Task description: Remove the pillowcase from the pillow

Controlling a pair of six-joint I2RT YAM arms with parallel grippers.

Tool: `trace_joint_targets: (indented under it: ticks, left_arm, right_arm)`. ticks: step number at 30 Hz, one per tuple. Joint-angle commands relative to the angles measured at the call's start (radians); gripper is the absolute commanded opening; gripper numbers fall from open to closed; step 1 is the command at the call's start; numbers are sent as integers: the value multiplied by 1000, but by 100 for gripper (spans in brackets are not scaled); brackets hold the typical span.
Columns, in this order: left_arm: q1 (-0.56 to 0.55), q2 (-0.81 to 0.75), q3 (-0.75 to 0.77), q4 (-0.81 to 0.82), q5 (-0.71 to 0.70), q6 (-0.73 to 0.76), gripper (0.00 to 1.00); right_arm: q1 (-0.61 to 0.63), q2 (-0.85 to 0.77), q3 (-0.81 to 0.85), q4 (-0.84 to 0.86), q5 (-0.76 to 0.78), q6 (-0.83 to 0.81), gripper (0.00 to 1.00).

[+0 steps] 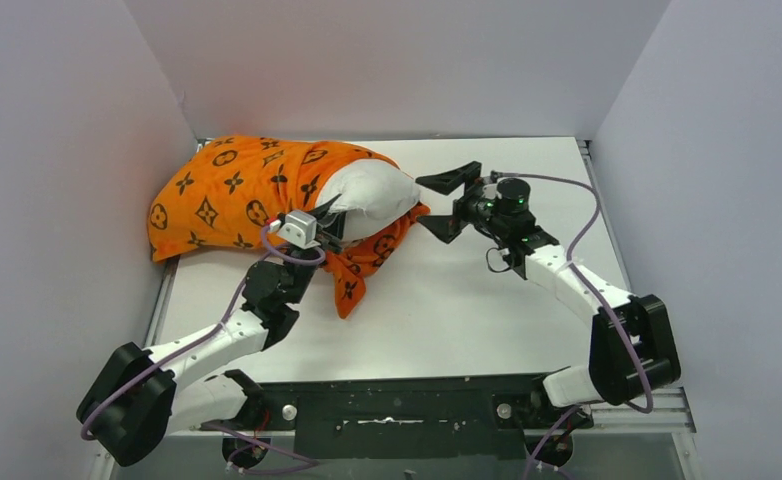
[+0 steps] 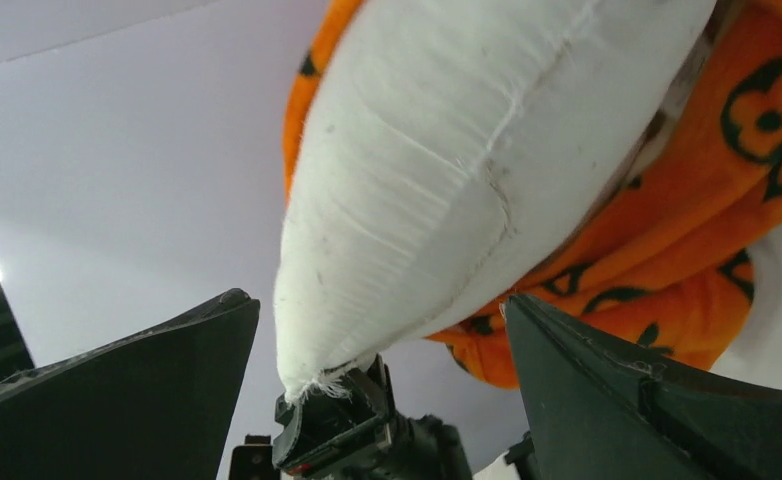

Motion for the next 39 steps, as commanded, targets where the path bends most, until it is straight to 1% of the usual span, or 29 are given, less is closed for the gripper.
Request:
trace_joint_targets:
  ticks: [1, 4, 9, 12, 18, 19, 20, 21, 22, 23, 24, 25, 26, 27, 29, 30, 31, 32, 33, 34, 35, 36, 37, 38, 39]
  left_arm:
    - [8, 2, 20, 267, 46, 0, 0]
    - [8, 4, 17, 266, 70, -2, 0]
    - [8, 0, -5, 274, 79, -9, 0]
    - [9, 0, -15, 288, 98, -21, 0]
    - [12, 4, -41, 315, 200, -76, 0]
    - [14, 0, -46, 311, 219, -89, 0]
    - [20, -8, -54, 306, 236, -109, 0]
    - [31, -15, -61, 301, 263, -130, 0]
    - [48, -24, -66, 291, 297, -161, 0]
    - [68, -38, -68, 268, 321, -187, 0]
    - [93, -54, -65, 226, 339, -212, 10]
    - [120, -78, -57, 167, 345, -241, 46]
    - [144, -106, -44, 101, 337, -272, 77]
    - [168, -134, -30, 32, 321, -297, 90]
    - [208, -184, 16, -111, 312, -320, 93]
    - [220, -208, 49, -172, 300, -325, 93]
    - [226, -225, 67, -214, 284, -328, 93]
    - [232, -238, 79, -240, 273, -329, 93]
    - [237, -244, 91, -258, 260, -327, 93]
    - [243, -243, 106, -280, 246, -324, 93]
    - [251, -232, 123, -312, 236, -324, 93]
    - [259, -216, 143, -335, 237, -326, 93]
    - [269, -189, 164, -358, 259, -331, 94]
    - [274, -159, 187, -373, 298, -337, 94]
    - [275, -116, 207, -379, 353, -343, 90]
  right_arm:
    - [91, 36, -8, 231, -85, 235, 100]
    - [136, 120, 5, 349, -71, 302, 100]
    - [167, 229, 53, 393, -35, 345, 100]
    - [172, 279, 88, 391, -22, 358, 100]
    - [181, 383, 195, 379, -15, 339, 100]
    - [182, 398, 221, 367, -13, 315, 96]
    - [182, 414, 251, 365, -12, 289, 85]
    - [181, 434, 269, 393, -21, 273, 67]
    - [178, 453, 284, 441, -39, 252, 39]
    - [171, 476, 302, 489, -75, 230, 8]
    - [160, 499, 321, 531, -125, 211, 0]
    - [148, 513, 326, 574, -173, 196, 0]
    - [134, 518, 309, 633, -205, 190, 0]
    - [117, 512, 268, 697, -228, 186, 0]
    - [70, 472, 169, 784, -262, 159, 0]
    - [44, 443, 122, 779, -288, 113, 0]
    - [16, 406, 87, 724, -315, 45, 0]
    - [-6, 365, 61, 618, -339, -65, 0]
    - [-26, 317, 52, 415, -347, -200, 0]
    - [-37, 273, 64, 204, -336, -408, 0]
    - [-39, 236, 98, -20, -281, -591, 0]
    - [-33, 205, 139, -207, -214, -735, 0]
    - [-24, 181, 173, -354, -145, -839, 0]
    - [-17, 152, 198, -433, -94, -905, 0]
    - [-15, 137, 202, -476, -70, -941, 0]
